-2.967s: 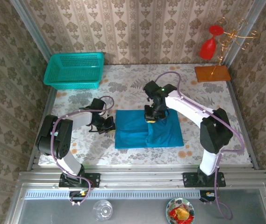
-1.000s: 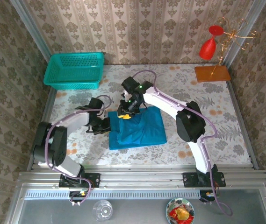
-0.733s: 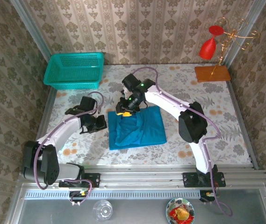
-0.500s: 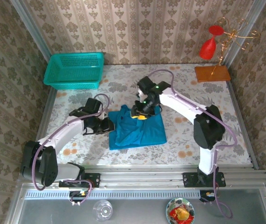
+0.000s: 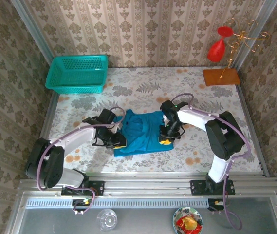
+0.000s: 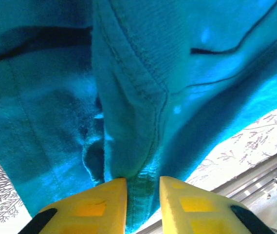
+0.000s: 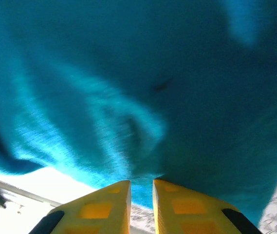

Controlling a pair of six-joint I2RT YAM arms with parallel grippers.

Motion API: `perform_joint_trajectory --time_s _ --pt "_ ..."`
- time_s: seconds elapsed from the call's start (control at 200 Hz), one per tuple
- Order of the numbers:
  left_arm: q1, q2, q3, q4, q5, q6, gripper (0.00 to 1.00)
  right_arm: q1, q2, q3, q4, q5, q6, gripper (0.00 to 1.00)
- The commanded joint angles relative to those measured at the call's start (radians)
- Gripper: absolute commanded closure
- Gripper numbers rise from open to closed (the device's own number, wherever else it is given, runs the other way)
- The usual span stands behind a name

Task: Fold the inside-out t-shirt

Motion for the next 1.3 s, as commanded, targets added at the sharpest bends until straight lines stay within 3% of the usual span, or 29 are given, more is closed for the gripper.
perform_joint_trajectory --time_s 0.0,0.125,0.435,0.64,0.77,1.02,1.21,1.295 --pt "-0.016 0.025 0.026 -0.032 -0.017 0.013 0.82 -0.017 0.027 -0.031 0.047 0.051 -0.002 0.79" --pt "-0.03 0.012 0.052 -0.079 -0.046 0.016 1.0 -0.032 0.044 -0.054 0.061 0.073 0.011 0.8" --pt "-0.008 -0.116 0.036 -0.243 -0.111 -0.005 1.0 -0.063 0.011 -0.089 0.061 0.12 0.026 0.8" --pt "-0.007 -0.027 -0.061 -0.212 -0.218 -0.024 1.0 -0.07 0.027 -0.101 0.065 0.124 0.025 0.79" --pt "-0.009 0.048 -0.082 -0.152 -0.206 -0.029 1.0 -0.075 0.019 -0.11 0.051 0.16 0.03 0.77" --pt "0.001 0.104 -0.041 -0.163 -0.299 -0.014 1.0 -0.075 -0.077 -0.194 0.022 0.19 0.064 0.76" --pt "-0.006 0.044 0.027 -0.21 -0.212 0.009 1.0 -0.073 -0.2 -0.269 0.0 0.17 0.101 0.76" --pt "-0.001 -0.001 0.089 -0.256 -0.209 0.03 0.91 -0.074 -0.251 -0.229 -0.021 0.166 0.09 0.74"
